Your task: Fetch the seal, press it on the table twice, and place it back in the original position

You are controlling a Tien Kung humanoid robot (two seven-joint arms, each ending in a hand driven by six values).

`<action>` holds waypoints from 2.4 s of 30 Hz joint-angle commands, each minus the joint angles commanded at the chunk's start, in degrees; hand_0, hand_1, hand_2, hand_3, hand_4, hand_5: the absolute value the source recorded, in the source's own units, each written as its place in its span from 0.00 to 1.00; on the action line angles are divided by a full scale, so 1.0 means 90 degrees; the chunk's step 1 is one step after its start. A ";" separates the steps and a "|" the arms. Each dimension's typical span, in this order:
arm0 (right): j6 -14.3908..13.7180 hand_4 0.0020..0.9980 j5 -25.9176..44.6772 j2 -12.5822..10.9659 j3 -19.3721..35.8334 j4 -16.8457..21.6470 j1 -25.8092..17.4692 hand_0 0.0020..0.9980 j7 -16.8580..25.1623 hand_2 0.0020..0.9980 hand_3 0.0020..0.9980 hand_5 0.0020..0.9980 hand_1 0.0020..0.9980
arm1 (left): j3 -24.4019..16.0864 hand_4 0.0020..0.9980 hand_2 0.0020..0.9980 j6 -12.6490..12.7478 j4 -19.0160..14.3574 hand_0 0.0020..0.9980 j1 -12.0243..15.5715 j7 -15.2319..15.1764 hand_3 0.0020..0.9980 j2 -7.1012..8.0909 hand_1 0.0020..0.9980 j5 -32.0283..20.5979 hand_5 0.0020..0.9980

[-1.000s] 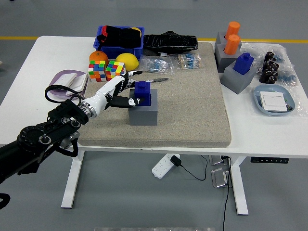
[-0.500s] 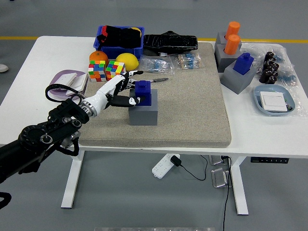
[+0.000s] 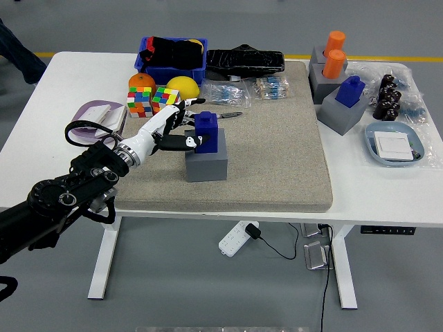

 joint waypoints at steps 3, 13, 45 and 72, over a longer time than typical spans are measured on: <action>0.0003 0.76 0.0005 0.0009 -0.0005 0.0002 -0.0002 0.76 -0.0002 0.67 0.62 0.49 0.67 | -0.0085 0.65 0.49 -0.0011 -0.0028 0.80 0.0005 0.0002 0.92 0.0009 0.51 0.0011 0.00; 0.0004 0.76 0.0008 0.0019 -0.0005 -0.0001 -0.0006 0.76 -0.0001 0.67 0.62 0.50 0.67 | -0.0734 0.63 0.50 0.0002 -0.0065 0.81 -0.0015 -0.0083 0.92 0.0222 0.52 -0.0029 0.00; -0.0003 0.76 0.0008 0.0050 0.0001 0.0012 -0.0018 0.76 0.0014 0.67 0.61 0.50 0.67 | -0.0391 0.63 0.49 0.0556 0.1413 0.81 0.0775 -0.0394 0.90 0.0072 0.53 -0.0381 0.00; -0.0003 0.76 -0.0004 0.0050 0.0018 0.0009 -0.0022 0.76 0.0013 0.67 0.62 0.50 0.67 | -0.0914 0.63 0.49 0.0367 0.0895 0.81 0.0528 -0.0337 0.89 0.0237 0.53 -0.0216 0.00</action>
